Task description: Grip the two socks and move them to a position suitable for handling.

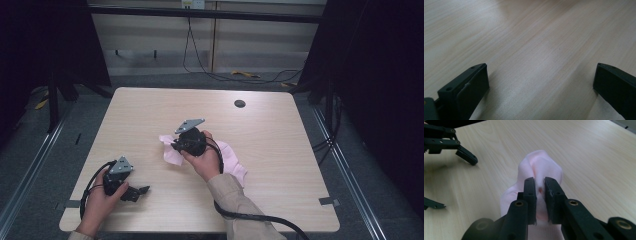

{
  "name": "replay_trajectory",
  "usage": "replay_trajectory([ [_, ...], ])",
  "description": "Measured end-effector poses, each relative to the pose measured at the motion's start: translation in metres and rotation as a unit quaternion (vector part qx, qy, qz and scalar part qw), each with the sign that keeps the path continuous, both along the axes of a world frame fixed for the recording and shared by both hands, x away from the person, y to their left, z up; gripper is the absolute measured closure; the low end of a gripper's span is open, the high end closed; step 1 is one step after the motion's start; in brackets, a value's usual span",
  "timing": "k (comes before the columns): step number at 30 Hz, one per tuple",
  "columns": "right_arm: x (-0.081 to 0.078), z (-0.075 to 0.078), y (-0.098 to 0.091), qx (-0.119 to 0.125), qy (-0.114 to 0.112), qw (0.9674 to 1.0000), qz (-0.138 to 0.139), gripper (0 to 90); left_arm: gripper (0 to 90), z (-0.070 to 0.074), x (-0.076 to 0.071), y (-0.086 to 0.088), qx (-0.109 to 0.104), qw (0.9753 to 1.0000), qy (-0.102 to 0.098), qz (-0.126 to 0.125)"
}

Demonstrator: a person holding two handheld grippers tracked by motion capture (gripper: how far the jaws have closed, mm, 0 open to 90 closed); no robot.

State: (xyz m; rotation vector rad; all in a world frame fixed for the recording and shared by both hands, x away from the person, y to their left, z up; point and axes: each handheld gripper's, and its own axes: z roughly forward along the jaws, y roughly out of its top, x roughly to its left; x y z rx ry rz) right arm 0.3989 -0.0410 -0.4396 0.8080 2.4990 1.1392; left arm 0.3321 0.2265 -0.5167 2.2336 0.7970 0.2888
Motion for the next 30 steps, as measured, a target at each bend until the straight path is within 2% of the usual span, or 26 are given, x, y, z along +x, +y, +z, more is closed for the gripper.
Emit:
replay_trajectory([
  [2, 0.0, 0.0, 0.002, 0.001, -0.004, 1.0, 0.007, 76.3, 0.0, 0.0, 0.0, 0.0, 0.0, 1.0, 0.0, 0.0],
  [3, -0.002, -0.003, 0.005, -0.017, -0.017, 0.9997, 0.006, 56.5, 0.0, 0.0, 0.0, 0.0, 0.0, 1.0, 0.0, 0.0],
  [4, -0.002, -0.003, 0.005, -0.017, -0.017, 0.9997, 0.006, 56.5, 0.0, 0.0, 0.0, 0.0, 0.0, 1.0, 0.0, 0.0],
  [5, -0.004, -0.006, 0.005, -0.036, -0.024, 0.9989, -0.017, 53.6, 0.0, 0.0, 0.0, 0.0, 0.0, 1.0, 0.0, 0.0],
  [7, -0.008, -0.01, 0.002, -0.027, -0.017, 0.9992, -0.025, 55.1, 0.0, 0.0, 0.0, 0.0, 0.0, 1.0, 0.0, 0.0],
  [8, -0.015, -0.013, -0.002, -0.012, -0.005, 0.9996, -0.024, 63.5, 0.0, 0.0, 0.0, 0.0, 0.0, 1.0, 0.0, -0.001],
  [9, -0.018, -0.015, -0.003, -0.008, 0.003, 0.9998, -0.017, 67.8, 0.0, 0.0, 0.0, 0.0, -0.001, 1.0, 0.001, 0.0],
  [10, -0.018, -0.015, -0.003, -0.008, 0.003, 0.9998, -0.017, 67.8, 0.0, 0.0, 0.0, 0.0, -0.001, 1.0, 0.001, 0.0],
  [11, -0.027, -0.021, -0.001, 0.005, 0.026, 0.9997, 0.003, 75.1, 0.0, 0.0, 0.0, 0.0, -0.001, 1.0, 0.001, 0.0],
  [12, -0.031, -0.024, 0.001, 0.004, 0.031, 0.9995, 0.01, 76.6, 0.0, 0.0, 0.0, 0.0, -0.001, 1.0, 0.001, 0.0],
  [13, -0.036, -0.03, 0.005, -0.009, 0.04, 0.9989, 0.024, 77.6, 0.0, 0.0, 0.0, 0.0, -0.001, 1.0, 0.001, 0.0],
  [15, -0.042, -0.039, 0.009, -0.019, 0.054, 0.9974, 0.044, 78.9, 0.0, 0.0, 0.0, 0.0, -0.001, 1.0, 0.001, 0.0],
  [17, -0.044, -0.048, 0.01, -0.055, 0.054, 0.996, 0.045, 78.7, 0.0, 0.0, 0.0, 0.0, 0.0, 1.0, 0.0, 0.0],
  [18, -0.042, -0.052, 0.008, -0.066, 0.06, 0.9951, 0.044, 78.1, 0.0, 0.0, 0.0, 0.0, 0.0, 1.0, 0.0, 0.0],
  [19, -0.039, -0.054, 0.002, -0.059, 0.062, 0.9956, 0.038, 77.6, 0.0, 0.0, 0.0, 0.0, 0.0, 1.0, 0.0, 0.0],
  [20, -0.034, -0.054, -0.005, -0.065, 0.06, 0.9959, 0.019, 76.1, 0.0, 0.0, 0.0, 0.0, 0.0, 1.0, 0.0, 0.0],
  [21, -0.034, -0.054, -0.005, -0.065, 0.06, 0.9959, 0.019, 76.1, 0.0, 0.0, 0.0, 0.0, 0.0, 1.0, 0.0, 0.0],
  [22, -0.024, -0.049, -0.023, -0.108, 0.03, 0.9931, -0.036, 70.0, 0.0, 0.0, 0.0, 0.0, 0.0, 1.0, 0.0, 0.0],
  [23, -0.018, -0.045, -0.036, -0.078, 0.037, 0.9943, -0.062, 69.7, 0.0, 0.0, 0.0, 0.0, 0.0, 1.0, 0.0, 0.0],
  [24, -0.016, -0.042, -0.044, -0.068, 0.037, 0.9942, -0.074, 69.6, 0.0, 0.0, 0.0, 0.0, -0.001, 1.0, 0.001, 0.0],
  [25, -0.015, -0.037, -0.054, -0.076, 0.024, 0.9923, -0.095, 69.5, 0.0, 0.0, 0.0, 0.0, -0.001, 1.0, 0.001, 0.0],
  [27, -0.015, -0.035, -0.059, -0.079, 0.024, 0.9912, -0.103, 68.3, 0.0, 0.0, 0.0, 0.0, -0.001, 1.0, 0.001, 0.0],
  [28, -0.017, -0.031, -0.069, -0.062, 0.023, 0.9917, -0.11, 65.3, 0.0, 0.0, 0.0, 0.0, -0.001, 1.0, 0.001, -0.001],
  [30, -0.02, -0.031, -0.074, -0.06, 0.023, 0.9903, -0.123, 60.3, 0.0, 0.0, 0.0, 0.0, -0.001, 1.0, 0.001, -0.001],
])
